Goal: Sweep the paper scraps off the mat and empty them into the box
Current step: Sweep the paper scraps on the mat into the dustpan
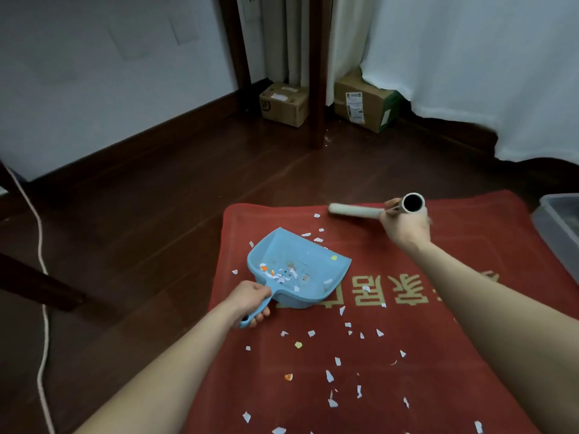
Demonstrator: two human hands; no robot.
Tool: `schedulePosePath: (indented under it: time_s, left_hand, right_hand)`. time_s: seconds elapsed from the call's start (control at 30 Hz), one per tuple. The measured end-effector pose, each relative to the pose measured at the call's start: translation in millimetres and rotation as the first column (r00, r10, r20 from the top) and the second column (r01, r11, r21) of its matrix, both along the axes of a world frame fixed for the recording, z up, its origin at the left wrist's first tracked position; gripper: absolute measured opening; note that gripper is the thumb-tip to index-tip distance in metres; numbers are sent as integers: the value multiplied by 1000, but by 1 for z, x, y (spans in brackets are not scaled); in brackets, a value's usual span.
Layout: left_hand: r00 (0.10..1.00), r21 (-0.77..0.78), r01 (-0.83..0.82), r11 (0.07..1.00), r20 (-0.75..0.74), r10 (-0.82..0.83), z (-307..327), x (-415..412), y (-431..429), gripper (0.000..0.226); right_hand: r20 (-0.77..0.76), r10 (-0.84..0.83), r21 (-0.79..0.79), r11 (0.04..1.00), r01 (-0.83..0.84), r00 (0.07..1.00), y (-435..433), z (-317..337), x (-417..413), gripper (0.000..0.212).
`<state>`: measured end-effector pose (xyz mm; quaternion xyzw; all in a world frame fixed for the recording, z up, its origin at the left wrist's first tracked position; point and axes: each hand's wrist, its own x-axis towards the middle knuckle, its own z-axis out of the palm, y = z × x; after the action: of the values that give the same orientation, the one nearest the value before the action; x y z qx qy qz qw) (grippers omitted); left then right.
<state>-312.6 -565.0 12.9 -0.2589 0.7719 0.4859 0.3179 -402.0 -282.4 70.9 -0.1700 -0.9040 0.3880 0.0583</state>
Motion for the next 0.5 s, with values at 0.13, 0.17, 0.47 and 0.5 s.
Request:
schedulePosePath:
  time_s: [0.13,0.17,0.47,0.5]
  left_hand:
    - [1000,5,-7,1000,21,7,-1,-6,-4,16]
    - [1000,5,-7,1000,23,7,-2,-5,-5,16]
    - [1000,-5,2,1000,5,-2,-5,0,-3,18]
    - [1000,-4,4,1000,9,-4,-6,1,-4,18]
  right_hand:
    - [85,320,-193,935,-299,944,8,1,4,18]
    - [58,328,-231,923,-306,943,12,6,5,19]
    - [78,141,-7,990,-141,987,22,-12,18,15]
    - [122,247,12,968,-250,961,20,-12,22,15]
